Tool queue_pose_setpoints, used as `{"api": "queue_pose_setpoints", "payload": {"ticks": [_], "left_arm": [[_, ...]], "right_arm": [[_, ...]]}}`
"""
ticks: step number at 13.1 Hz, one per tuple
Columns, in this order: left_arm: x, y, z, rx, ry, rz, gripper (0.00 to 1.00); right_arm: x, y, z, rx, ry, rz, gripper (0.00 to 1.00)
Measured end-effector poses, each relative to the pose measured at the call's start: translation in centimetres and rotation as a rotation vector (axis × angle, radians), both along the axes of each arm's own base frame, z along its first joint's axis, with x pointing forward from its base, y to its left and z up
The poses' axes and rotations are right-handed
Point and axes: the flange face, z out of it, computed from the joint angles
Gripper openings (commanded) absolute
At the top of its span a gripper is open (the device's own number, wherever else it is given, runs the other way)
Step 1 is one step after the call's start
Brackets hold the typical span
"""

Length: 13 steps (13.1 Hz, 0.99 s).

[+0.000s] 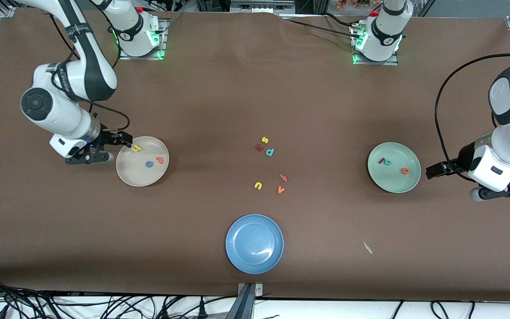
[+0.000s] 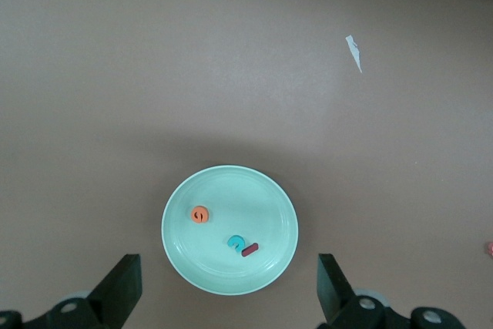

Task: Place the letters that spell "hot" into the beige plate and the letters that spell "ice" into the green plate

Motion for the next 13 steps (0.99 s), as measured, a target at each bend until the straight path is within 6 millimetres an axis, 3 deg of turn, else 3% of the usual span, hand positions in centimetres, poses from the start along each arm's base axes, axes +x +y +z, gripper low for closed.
{"api": "queue_pose_setpoints", "payload": {"ticks": [6,11,13], "left_arm": [[0.1,-0.1,0.7,0.000,-0.022,-0.002,1.00],[0.0,-0.2,1.9,0.000,-0.042,-0.011,0.99],[0.0,-0.2,1.9,0.000,-0.042,-0.013,0.99]], "right_arm": [[0.5,0.0,12.4,-0.013,0.053,-0.015,1.00],[0.2,-0.1,19.6,-0.022,0.067,-0.031,1.00],[0.2,-0.4,21.4,-0.022,0.054,-0.037,1.00]]}}
